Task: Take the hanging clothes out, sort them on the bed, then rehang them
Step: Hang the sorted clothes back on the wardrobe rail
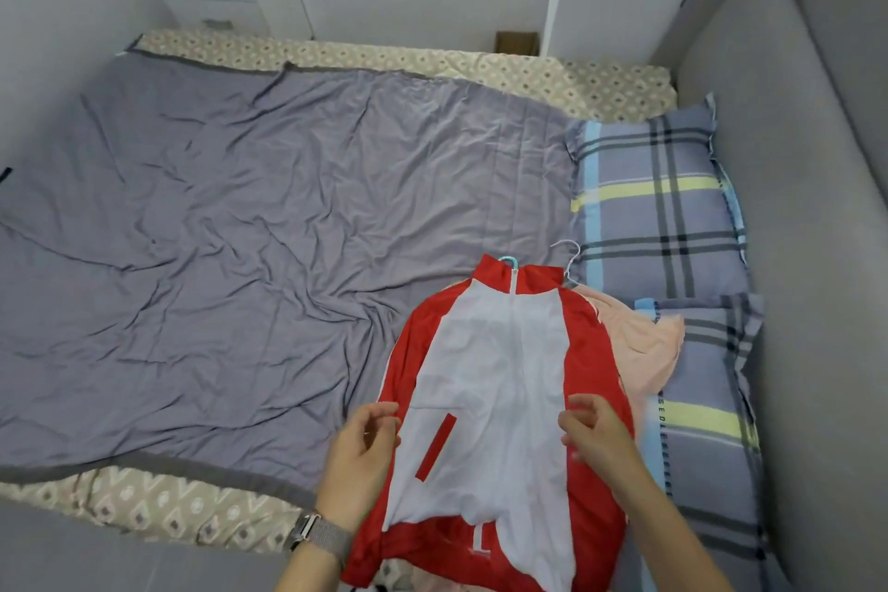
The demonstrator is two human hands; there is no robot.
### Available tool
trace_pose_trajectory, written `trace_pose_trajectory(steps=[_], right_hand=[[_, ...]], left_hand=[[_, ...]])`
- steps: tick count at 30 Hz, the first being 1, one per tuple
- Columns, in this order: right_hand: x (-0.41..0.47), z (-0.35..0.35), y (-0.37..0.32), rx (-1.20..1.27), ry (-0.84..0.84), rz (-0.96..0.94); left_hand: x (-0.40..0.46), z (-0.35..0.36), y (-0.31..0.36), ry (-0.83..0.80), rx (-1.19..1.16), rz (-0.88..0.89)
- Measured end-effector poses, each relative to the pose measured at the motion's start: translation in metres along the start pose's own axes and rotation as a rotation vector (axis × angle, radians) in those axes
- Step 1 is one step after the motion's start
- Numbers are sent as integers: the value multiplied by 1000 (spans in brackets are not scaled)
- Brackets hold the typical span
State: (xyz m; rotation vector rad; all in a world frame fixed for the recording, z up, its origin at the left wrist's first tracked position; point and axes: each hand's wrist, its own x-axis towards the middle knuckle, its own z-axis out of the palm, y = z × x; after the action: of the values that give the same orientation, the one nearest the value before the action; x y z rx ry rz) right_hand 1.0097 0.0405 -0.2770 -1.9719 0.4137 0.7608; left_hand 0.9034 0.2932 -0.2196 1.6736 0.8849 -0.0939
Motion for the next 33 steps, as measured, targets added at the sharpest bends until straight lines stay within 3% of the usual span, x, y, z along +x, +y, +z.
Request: trace_pose_trajectory(steps=[9,12,18,25,27,29,33], right_hand=[[201,-29,-18,-517,94,-119],[251,-29,-30,-550,172,-213],[356,-12,3,-722,60,-78],[350,17,-3,-953,133,104],[344,21,-9,-983,201,-4],[325,28,-12,-934,263,-233],[267,35,0,-689,78,-492]], left_hand=[[93,61,6,39,41,-35],[115,70,5,48,48,-36],[133,74,-14,72,115,-84],[128,64,-43,77,149,-158],[130,60,-46,95,152,-175],[133,58,-48,107,144,-180],[144,57,-47,134,305,-15]])
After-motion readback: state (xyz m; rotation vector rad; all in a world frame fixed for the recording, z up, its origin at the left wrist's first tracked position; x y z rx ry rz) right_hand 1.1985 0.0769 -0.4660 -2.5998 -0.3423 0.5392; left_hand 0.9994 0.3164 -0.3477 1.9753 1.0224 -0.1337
